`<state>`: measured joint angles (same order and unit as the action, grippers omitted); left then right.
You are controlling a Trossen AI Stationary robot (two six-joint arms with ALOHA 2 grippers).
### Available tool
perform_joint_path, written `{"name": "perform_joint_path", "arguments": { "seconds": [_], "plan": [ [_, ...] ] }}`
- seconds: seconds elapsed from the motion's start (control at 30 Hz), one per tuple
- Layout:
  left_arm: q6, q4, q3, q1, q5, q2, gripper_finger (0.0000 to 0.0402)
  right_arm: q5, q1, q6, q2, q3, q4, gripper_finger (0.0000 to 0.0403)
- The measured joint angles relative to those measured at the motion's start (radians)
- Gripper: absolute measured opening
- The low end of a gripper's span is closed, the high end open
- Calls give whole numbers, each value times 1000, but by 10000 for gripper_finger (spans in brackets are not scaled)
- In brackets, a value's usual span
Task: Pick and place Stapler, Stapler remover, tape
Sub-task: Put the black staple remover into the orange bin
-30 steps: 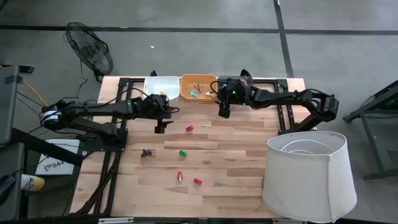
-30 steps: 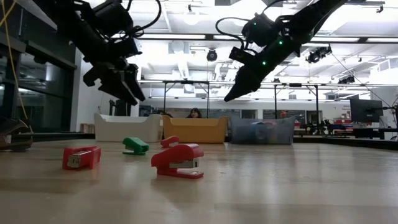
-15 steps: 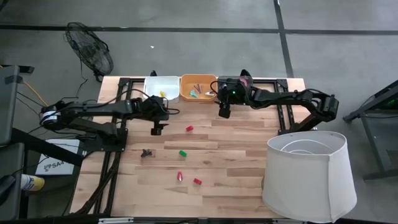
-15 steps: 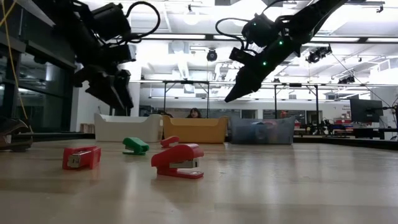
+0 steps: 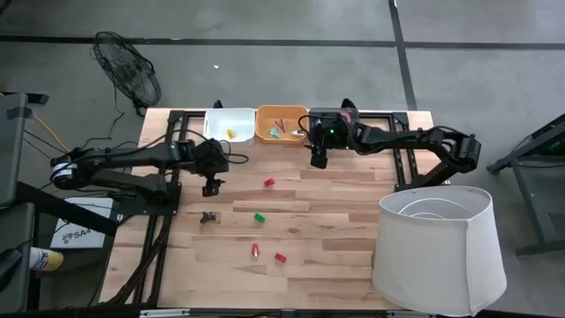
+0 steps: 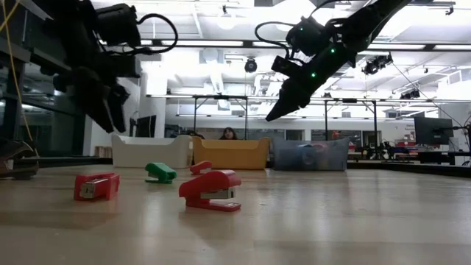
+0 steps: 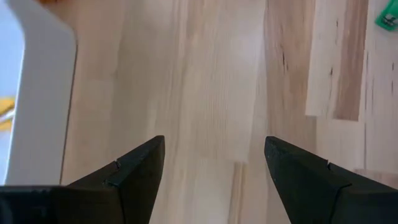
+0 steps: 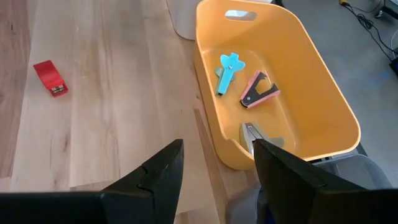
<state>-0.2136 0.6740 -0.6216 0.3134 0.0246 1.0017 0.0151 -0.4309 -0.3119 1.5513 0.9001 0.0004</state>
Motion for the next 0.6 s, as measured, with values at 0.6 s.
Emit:
{"name": "perform_joint_path", "arguments": {
  "seconds": [0.6],
  "plan": [
    [391,217,0,-335,205,-116,272,-7,0,19,0,0,-3,187]
  ]
}}
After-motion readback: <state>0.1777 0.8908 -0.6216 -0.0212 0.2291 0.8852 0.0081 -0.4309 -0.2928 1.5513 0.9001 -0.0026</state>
